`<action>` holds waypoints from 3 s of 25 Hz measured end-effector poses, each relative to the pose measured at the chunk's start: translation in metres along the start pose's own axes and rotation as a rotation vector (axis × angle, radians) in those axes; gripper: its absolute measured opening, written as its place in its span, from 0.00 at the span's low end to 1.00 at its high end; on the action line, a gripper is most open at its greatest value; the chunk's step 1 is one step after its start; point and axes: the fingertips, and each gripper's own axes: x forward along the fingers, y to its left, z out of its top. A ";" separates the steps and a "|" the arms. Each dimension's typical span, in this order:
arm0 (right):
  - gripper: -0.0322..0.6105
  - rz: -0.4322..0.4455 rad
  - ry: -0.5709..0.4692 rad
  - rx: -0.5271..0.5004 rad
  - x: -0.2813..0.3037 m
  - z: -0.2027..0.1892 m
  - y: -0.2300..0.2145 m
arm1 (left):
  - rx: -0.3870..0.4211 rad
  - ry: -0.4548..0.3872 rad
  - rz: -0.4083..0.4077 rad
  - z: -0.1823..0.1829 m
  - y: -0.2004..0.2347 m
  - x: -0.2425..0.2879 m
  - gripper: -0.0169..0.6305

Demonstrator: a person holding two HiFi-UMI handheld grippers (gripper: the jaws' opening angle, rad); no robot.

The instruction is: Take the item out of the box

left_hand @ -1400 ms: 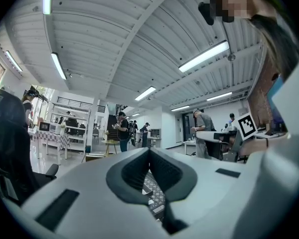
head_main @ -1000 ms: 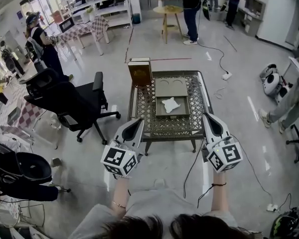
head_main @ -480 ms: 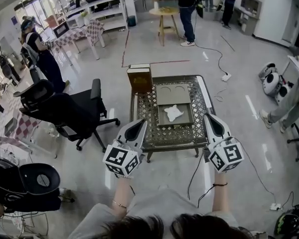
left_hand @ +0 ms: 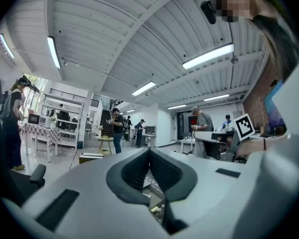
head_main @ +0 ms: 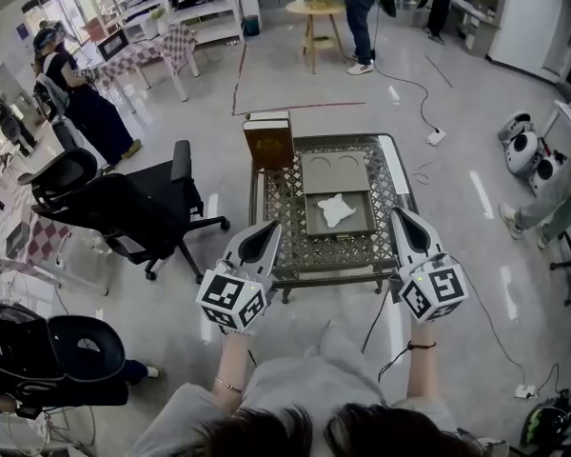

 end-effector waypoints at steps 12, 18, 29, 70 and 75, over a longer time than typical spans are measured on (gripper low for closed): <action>0.08 0.042 0.020 0.006 0.064 -0.006 -0.042 | -0.025 0.011 0.010 -0.004 0.031 0.062 0.05; 0.08 0.102 0.047 0.028 0.105 -0.016 -0.064 | -0.033 0.022 0.044 -0.007 0.050 0.095 0.05; 0.08 0.181 0.083 0.060 0.159 -0.030 -0.099 | -0.051 0.035 0.120 -0.010 0.078 0.143 0.05; 0.08 0.236 0.509 0.254 0.216 -0.220 -0.103 | -0.280 0.368 0.024 -0.162 0.097 0.200 0.05; 0.08 0.261 0.594 0.267 0.215 -0.253 -0.098 | -0.307 0.400 0.026 -0.185 0.098 0.202 0.05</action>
